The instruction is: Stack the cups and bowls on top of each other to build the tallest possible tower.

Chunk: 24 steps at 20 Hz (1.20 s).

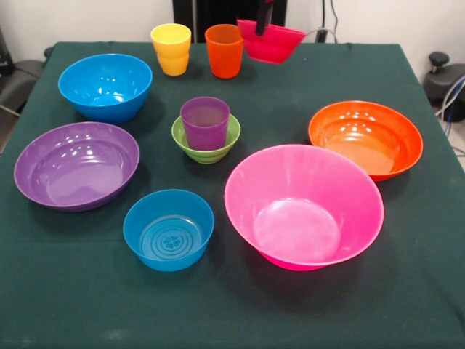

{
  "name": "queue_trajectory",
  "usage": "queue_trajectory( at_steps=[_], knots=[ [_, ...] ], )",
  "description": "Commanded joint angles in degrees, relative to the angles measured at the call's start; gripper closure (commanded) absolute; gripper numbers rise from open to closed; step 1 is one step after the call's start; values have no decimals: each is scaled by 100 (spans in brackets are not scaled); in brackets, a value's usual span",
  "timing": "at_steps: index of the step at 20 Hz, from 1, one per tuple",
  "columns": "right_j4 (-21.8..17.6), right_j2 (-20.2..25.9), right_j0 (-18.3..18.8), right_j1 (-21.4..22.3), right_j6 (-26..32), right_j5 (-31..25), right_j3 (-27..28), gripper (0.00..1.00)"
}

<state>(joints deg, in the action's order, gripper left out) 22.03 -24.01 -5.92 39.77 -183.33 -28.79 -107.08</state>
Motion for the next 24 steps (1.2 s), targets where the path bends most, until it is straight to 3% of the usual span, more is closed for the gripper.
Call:
queue_trajectory(
  at_steps=[1, 7, 16, 21, 24],
  knots=[
    [-508, 729, 181, -95, 800, -147, 242, 100],
    [-698, 769, 240, -182, 695, -71, 321, 100],
    [-1270, 929, 630, -306, 1121, -27, 557, 100],
    [-1912, 1159, 897, -159, 1711, -243, 678, 100],
    [-2328, 1502, 1278, -118, 2170, -236, 708, 100]
  ],
)
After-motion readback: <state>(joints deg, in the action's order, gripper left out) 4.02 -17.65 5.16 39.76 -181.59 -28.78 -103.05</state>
